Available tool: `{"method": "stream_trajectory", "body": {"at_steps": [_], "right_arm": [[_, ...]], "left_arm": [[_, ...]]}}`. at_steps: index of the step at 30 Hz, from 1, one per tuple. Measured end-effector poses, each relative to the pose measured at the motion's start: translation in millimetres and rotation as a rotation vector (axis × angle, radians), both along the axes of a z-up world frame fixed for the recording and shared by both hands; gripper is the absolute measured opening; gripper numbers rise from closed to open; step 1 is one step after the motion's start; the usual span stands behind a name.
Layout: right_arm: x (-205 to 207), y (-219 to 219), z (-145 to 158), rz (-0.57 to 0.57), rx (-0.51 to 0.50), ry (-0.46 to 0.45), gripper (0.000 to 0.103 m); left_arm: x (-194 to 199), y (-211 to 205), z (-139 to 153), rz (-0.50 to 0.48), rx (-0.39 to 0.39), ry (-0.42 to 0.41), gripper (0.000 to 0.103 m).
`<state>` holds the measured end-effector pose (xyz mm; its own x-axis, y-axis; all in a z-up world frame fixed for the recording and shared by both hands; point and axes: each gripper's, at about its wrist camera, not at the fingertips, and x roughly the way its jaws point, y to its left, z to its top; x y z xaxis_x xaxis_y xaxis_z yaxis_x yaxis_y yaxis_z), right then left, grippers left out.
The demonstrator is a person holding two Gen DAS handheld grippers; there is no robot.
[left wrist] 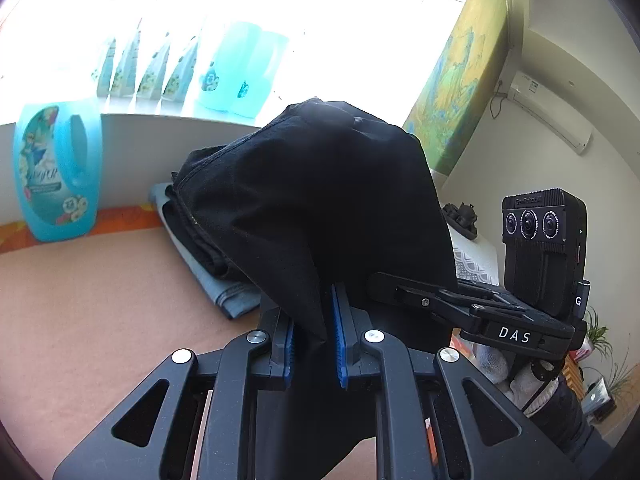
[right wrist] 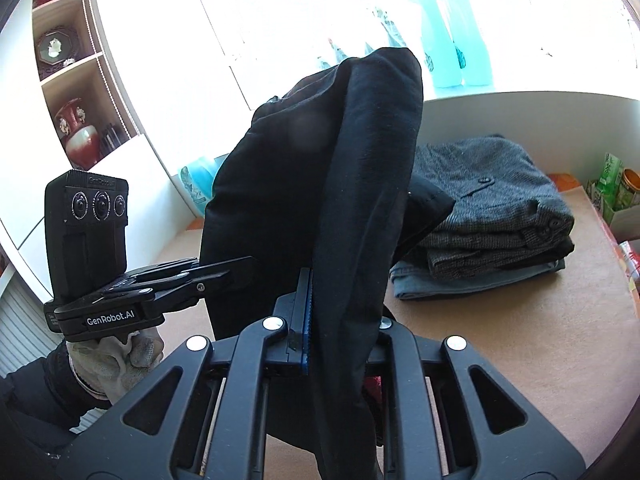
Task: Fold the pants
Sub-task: 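Lower the trousers onto the folded clothes stack and open both tools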
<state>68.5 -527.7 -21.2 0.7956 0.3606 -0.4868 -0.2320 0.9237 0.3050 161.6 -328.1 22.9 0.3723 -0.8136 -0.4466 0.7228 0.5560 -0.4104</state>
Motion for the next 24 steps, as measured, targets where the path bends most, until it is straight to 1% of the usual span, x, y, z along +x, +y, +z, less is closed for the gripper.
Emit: {"method": "stream_trajectory", "body": {"at_steps": [6,9,12,17,20,24], "right_arm": [[12,-26,48,-0.038,-0.042,-0.076,0.013],[31,-35,67,-0.051,-0.086,-0.092,0.013],[55,-48,77,-0.056,-0.114,-0.091,0.013],[105,-70,75,-0.048,-0.148,-0.063,0.013],[137,-80,62,-0.037,-0.158,-0.03,0.013],[175,-93,34,-0.016,-0.161,0.012,0.013]], "left_arm": [[17,-31,42,-0.034,-0.039,-0.077,0.014],[31,-45,54,-0.034,-0.058,-0.11,0.014],[51,-61,59,-0.028,-0.065,-0.124,0.014],[88,-81,54,-0.009,-0.077,-0.106,0.014],[105,-89,40,0.009,-0.061,-0.081,0.014],[133,-101,17,0.034,-0.03,-0.041,0.014]]}}
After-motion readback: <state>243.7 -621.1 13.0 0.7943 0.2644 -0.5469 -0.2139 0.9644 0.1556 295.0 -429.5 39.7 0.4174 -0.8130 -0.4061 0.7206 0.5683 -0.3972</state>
